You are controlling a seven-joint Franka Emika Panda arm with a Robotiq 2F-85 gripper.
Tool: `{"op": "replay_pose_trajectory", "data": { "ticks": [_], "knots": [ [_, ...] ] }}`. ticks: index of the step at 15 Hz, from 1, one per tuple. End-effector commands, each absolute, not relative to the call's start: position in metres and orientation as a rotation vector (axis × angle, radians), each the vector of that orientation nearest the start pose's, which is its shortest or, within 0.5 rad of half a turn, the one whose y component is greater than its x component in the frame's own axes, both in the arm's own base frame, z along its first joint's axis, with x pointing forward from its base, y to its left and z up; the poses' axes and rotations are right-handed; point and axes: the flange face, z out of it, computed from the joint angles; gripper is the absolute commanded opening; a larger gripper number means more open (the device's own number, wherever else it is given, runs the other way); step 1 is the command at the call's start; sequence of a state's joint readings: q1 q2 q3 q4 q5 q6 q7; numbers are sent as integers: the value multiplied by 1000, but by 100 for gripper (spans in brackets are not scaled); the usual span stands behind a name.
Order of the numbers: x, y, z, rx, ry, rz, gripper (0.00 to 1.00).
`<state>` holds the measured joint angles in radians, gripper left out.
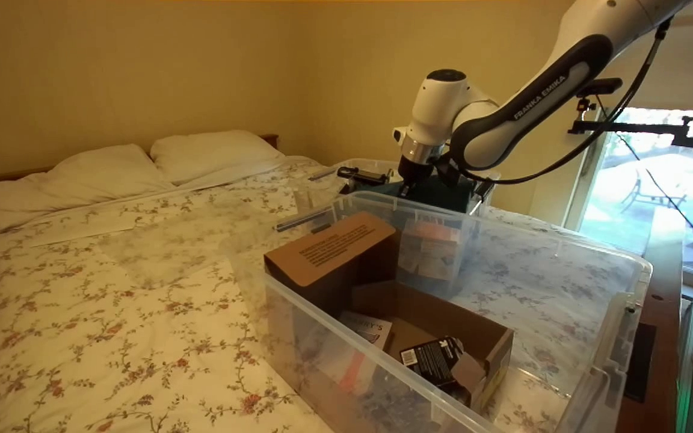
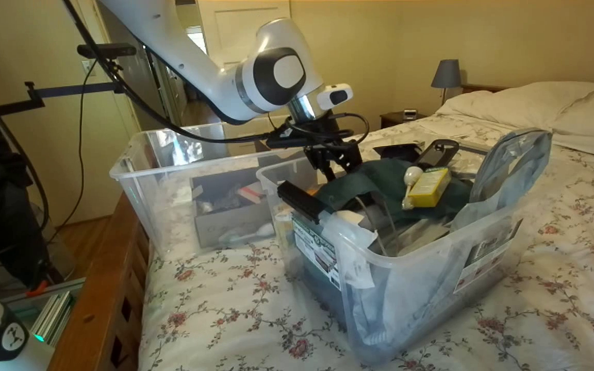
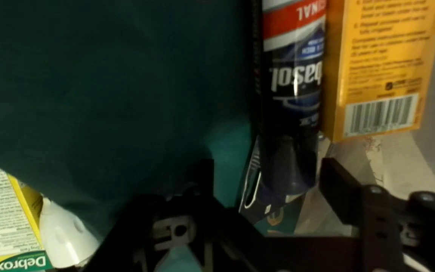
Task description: Shift two black objects to the storage crate on the left
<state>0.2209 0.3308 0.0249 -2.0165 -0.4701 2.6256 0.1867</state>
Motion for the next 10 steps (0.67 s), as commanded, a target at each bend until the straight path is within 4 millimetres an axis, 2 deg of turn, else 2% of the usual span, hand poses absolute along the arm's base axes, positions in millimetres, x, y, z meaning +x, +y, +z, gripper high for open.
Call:
{"op": "replay_pose_trajectory", "data": {
  "ticks": [1, 2, 3, 7, 8, 10],
  "knots": [
    [614, 165, 289, -3327, -640, -477, 70],
    [615, 162, 286, -3349, -646, -448, 68],
    [615, 160, 284, -3364, -639, -429, 45],
    [614, 155, 286, -3413, -645, -371, 18],
    [613, 155, 288, -3418, -642, -366, 13],
    [612, 158, 302, -3405, -652, -392, 13]
  ]
}}
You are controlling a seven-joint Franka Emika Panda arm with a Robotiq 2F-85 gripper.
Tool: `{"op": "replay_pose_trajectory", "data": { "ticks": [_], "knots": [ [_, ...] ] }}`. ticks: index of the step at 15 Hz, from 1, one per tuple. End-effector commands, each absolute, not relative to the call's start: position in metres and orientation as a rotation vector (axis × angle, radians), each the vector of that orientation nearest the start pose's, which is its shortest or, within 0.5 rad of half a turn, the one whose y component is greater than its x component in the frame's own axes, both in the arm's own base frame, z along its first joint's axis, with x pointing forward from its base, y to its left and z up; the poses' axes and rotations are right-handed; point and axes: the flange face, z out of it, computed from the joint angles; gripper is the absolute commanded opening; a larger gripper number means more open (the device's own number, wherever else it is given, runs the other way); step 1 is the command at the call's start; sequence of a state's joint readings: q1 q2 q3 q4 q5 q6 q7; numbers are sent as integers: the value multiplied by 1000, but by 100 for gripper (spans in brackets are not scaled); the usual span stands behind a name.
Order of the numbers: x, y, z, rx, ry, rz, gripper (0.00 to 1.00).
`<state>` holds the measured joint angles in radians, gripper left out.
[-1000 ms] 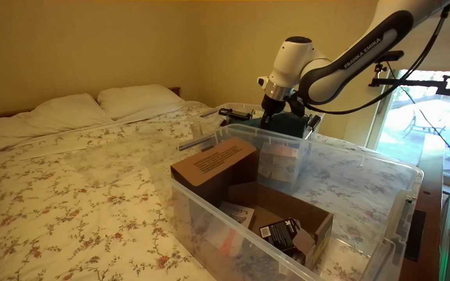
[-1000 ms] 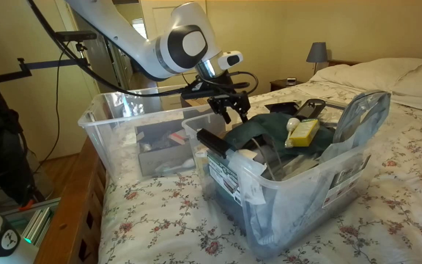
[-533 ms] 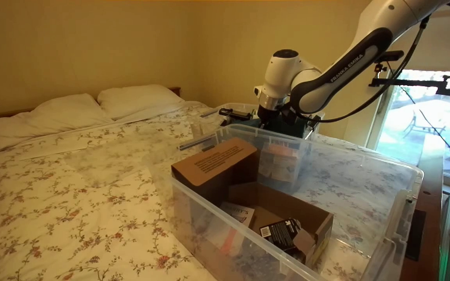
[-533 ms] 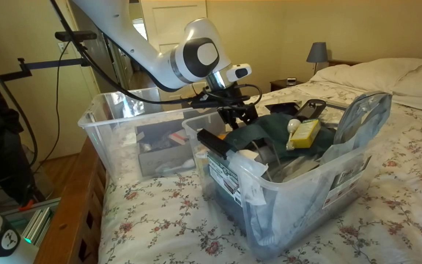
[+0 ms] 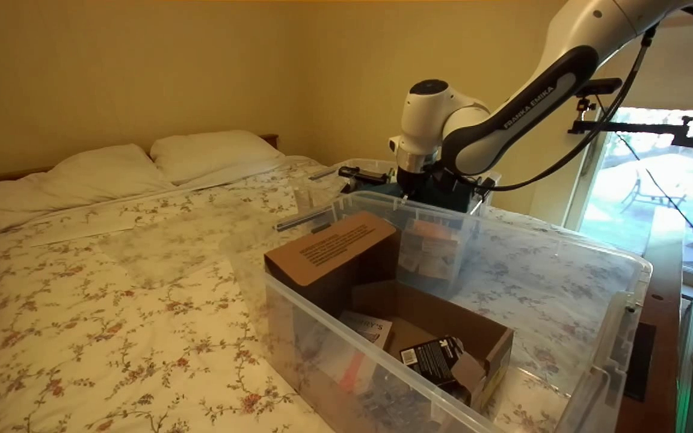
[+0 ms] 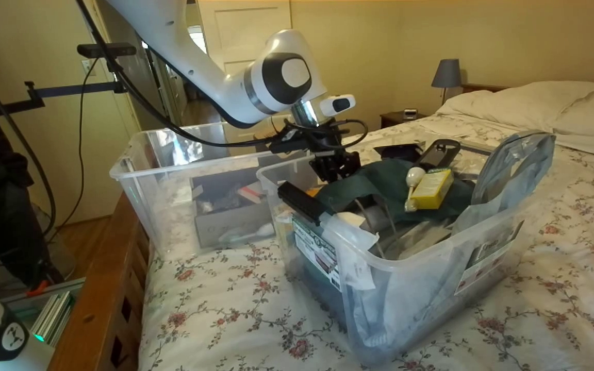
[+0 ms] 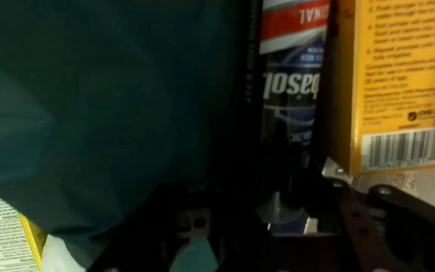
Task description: Shift two black objects to the storage crate on the left
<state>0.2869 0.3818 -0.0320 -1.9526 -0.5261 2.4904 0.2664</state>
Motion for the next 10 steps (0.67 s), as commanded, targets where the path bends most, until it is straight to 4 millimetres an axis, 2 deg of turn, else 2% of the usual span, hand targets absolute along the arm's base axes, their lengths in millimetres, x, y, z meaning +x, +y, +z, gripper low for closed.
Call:
{"op": "replay_pose_trajectory", "data": {
  "ticks": [1, 2, 3, 6, 9, 10],
  "knots": [
    [610, 163, 322, -3371, -658, -459, 13],
    [607, 166, 340, -3344, -660, -516, 13],
    [600, 170, 368, -3299, -661, -604, 13],
    [584, 178, 435, -3169, -690, -879, 13],
    [545, 201, 497, -2988, -772, -1073, 13],
    [526, 219, 507, -2925, -815, -1088, 13]
  ]
}}
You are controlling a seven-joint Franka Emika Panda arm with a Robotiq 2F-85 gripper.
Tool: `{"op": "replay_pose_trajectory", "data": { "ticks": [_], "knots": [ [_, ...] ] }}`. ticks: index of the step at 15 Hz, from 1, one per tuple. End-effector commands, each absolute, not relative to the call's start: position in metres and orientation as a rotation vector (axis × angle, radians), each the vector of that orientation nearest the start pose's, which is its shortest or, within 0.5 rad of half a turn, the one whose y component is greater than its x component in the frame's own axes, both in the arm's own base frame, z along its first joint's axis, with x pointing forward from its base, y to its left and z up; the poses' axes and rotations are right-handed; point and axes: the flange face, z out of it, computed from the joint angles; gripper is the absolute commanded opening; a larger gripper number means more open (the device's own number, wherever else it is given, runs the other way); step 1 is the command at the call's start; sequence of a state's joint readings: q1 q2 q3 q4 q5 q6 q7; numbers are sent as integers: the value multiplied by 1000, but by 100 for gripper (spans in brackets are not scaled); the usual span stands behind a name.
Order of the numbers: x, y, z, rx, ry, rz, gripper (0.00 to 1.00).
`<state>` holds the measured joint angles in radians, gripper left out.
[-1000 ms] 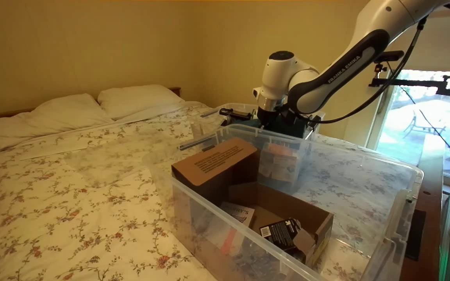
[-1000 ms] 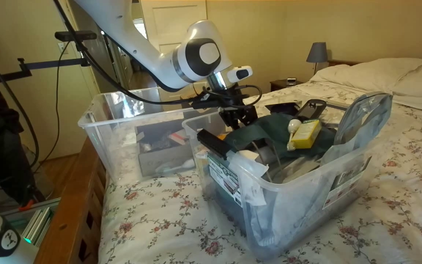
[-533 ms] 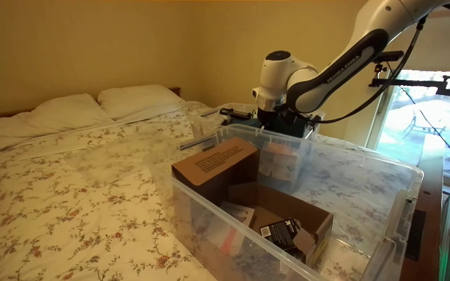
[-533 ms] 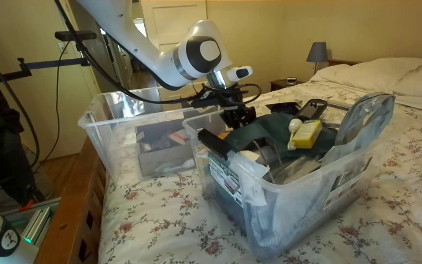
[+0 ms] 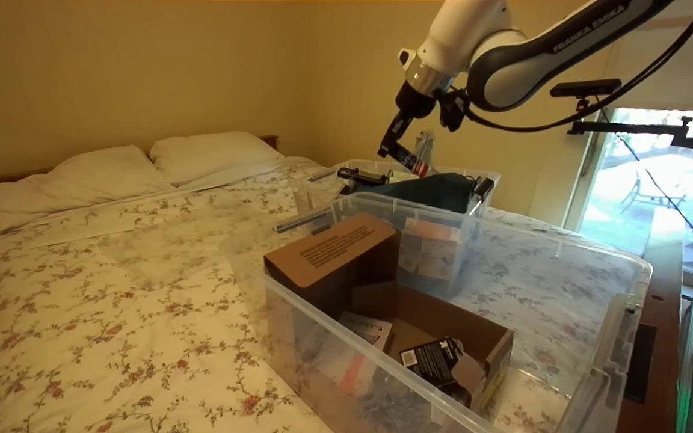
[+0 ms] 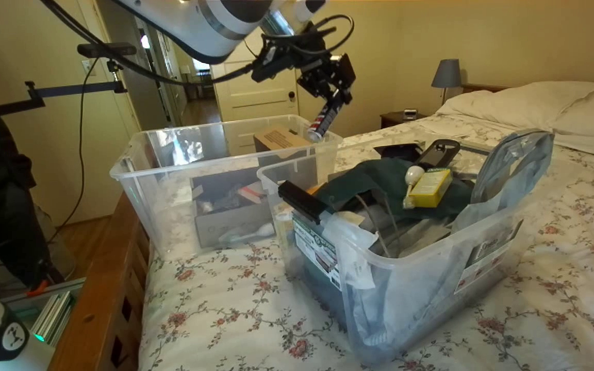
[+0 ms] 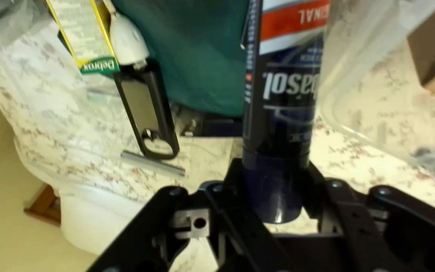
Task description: Shift two black objects to the storage crate on the left
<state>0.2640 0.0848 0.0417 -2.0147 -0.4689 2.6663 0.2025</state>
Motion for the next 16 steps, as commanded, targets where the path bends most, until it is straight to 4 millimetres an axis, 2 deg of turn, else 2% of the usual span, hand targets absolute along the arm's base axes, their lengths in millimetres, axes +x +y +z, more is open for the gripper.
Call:
{"op": "replay_pose_trajectory", "data": {
  "ticks": [1, 4, 5, 7, 9, 11, 13, 16],
  "knots": [
    [507, 236, 517, -2866, -851, -1097, 13],
    [445, 298, 524, -2707, -1001, -1050, 13],
    [425, 320, 520, -2661, -1066, -1018, 13],
    [402, 360, 503, -2569, -1188, -933, 13],
    [391, 393, 467, -2496, -1313, -831, 13],
    [387, 411, 429, -2457, -1473, -719, 13],
    [392, 419, 387, -2432, -1615, -628, 13],
    [403, 423, 333, -2375, -1707, -475, 13]
  ]
}}
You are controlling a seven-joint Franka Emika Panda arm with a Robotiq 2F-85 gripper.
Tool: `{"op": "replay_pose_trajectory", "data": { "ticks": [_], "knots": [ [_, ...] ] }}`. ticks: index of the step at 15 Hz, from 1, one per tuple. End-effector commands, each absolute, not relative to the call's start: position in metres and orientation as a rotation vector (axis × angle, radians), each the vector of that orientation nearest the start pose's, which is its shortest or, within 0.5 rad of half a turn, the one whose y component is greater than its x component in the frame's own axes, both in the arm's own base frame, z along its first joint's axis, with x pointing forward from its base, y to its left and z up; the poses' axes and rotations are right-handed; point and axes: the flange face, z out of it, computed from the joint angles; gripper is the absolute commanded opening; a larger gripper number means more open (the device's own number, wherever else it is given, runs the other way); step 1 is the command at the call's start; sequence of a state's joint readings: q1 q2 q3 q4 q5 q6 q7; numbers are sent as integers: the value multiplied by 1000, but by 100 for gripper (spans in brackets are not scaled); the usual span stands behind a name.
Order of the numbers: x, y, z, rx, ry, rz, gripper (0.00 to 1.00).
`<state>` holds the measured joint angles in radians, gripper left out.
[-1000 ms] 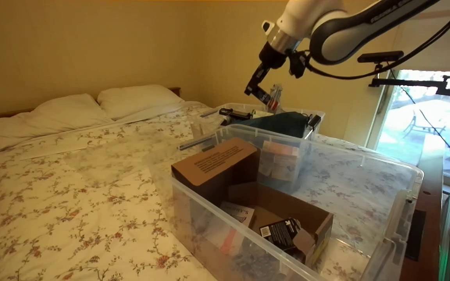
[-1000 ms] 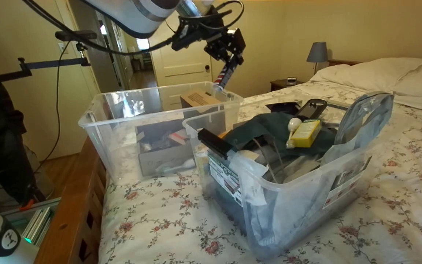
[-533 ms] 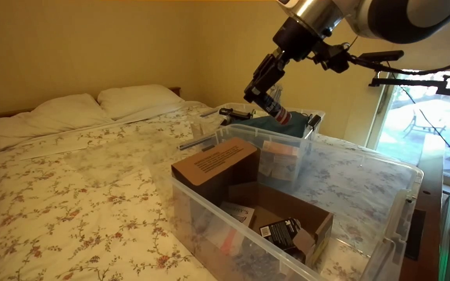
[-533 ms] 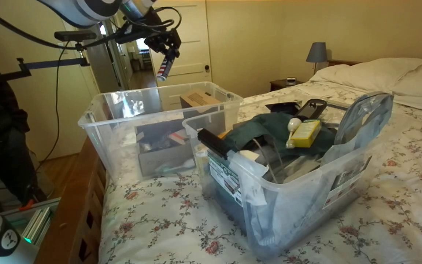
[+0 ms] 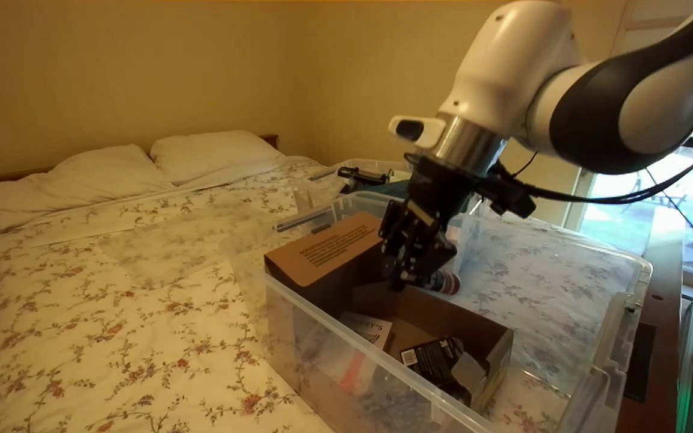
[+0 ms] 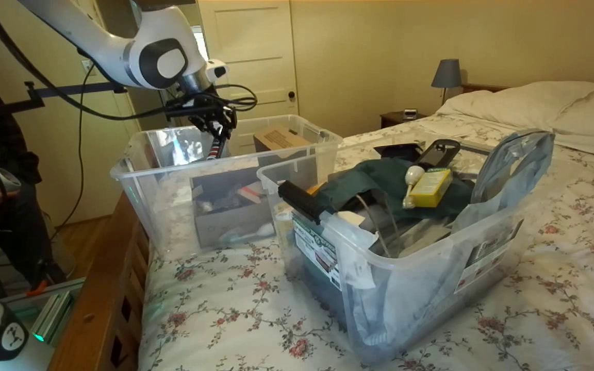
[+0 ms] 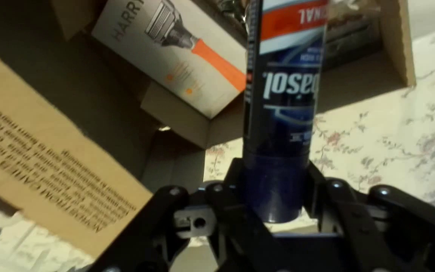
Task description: Shift two black objects to the storage crate on the left
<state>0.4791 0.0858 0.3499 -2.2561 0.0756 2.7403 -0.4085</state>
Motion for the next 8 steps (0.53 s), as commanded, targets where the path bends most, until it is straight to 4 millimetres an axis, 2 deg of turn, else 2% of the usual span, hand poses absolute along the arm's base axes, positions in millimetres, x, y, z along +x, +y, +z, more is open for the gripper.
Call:
{"op": "replay_pose_trajectory", "data": {
  "ticks": [1, 4, 6, 7, 8],
  "knots": [
    [405, 425, 320, -2328, -1751, -444, 13],
    [417, 426, 288, -2266, -1866, -377, 13],
    [425, 425, 278, -2238, -1911, -368, 13],
    [430, 425, 276, -2231, -1942, -379, 54],
    [435, 424, 275, -2229, -1961, -386, 65]
  ]
}}
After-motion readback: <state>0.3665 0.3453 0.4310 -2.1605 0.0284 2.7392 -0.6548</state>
